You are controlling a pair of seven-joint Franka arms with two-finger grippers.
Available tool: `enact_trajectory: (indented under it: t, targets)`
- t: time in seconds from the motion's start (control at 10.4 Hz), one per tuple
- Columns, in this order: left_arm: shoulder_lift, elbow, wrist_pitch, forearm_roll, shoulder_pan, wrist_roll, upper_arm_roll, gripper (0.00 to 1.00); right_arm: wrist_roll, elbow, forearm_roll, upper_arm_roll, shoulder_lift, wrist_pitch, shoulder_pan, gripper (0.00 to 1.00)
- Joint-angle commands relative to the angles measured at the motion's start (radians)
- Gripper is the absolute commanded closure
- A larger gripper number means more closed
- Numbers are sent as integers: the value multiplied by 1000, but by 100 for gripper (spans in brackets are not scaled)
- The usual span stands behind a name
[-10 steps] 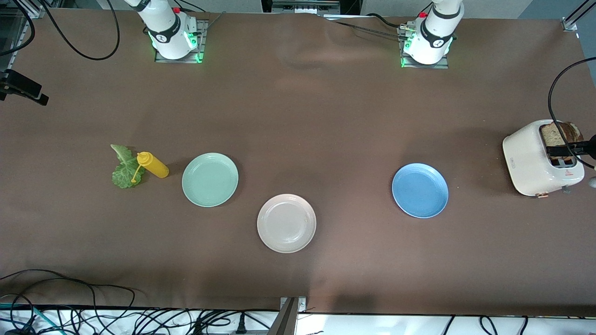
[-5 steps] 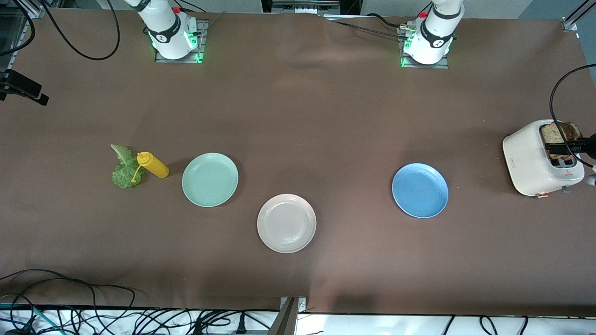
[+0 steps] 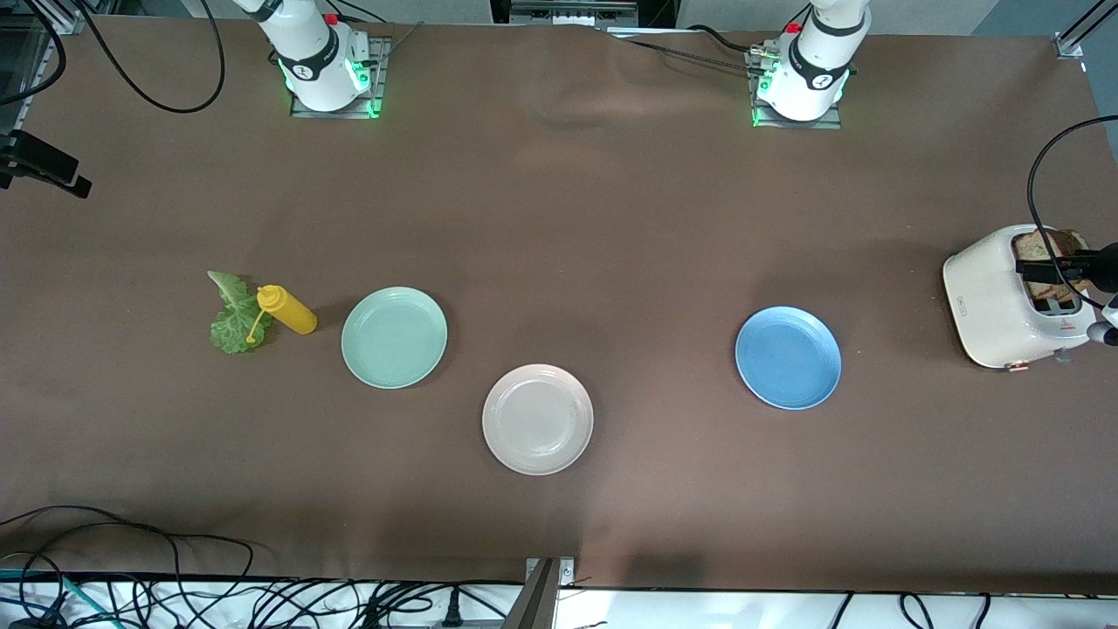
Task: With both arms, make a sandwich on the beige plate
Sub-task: 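Move the left gripper to the toaster and grasp a bread slice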
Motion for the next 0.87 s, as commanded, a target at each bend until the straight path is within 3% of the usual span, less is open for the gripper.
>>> enact_trajectory:
  t: [0.0,0.77]
  targets:
    - [-11,-5,-19,27,-3,-3,-2,0,-5,13,-8,-1,-6,-17,2,0]
    - [26,-5,-28,32,13,-6,3,0,-5,13,-8,0,-6,-17,2,0]
